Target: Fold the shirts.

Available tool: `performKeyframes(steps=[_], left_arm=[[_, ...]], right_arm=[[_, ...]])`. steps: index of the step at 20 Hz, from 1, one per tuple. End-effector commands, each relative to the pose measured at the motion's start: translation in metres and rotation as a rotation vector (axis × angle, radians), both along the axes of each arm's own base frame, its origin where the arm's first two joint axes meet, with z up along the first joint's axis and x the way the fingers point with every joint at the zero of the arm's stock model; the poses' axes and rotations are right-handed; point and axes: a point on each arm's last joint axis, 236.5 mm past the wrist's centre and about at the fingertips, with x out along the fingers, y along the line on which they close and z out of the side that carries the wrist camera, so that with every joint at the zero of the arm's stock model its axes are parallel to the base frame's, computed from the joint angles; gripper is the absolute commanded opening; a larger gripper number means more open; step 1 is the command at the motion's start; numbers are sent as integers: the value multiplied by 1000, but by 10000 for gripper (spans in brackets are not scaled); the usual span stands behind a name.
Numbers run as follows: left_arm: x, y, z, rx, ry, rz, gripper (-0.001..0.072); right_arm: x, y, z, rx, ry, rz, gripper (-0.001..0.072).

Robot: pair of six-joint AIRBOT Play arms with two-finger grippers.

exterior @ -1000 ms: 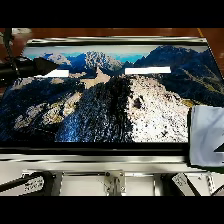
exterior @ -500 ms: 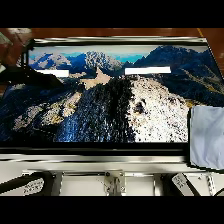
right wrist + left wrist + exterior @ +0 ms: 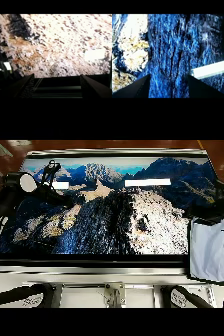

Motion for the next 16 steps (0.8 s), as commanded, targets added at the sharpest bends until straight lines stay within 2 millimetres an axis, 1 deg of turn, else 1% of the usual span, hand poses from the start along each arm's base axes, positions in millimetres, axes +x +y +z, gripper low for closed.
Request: performKeyframes(steps=[1,4,12,16], left_arm=[[-2,2,-4,-15,31,27,540],[-2,2,-5,-15,32,27,539],[0,2,-13,-6,47,27,539],[1,4,-14,0,46,28,539]], right_arm=[[4,42,-11,49,41,79,694],[3,50,-11,54,42,98,694],[4,50,-11,55,41,97,693],[4,50,-11,55,41,97,694]])
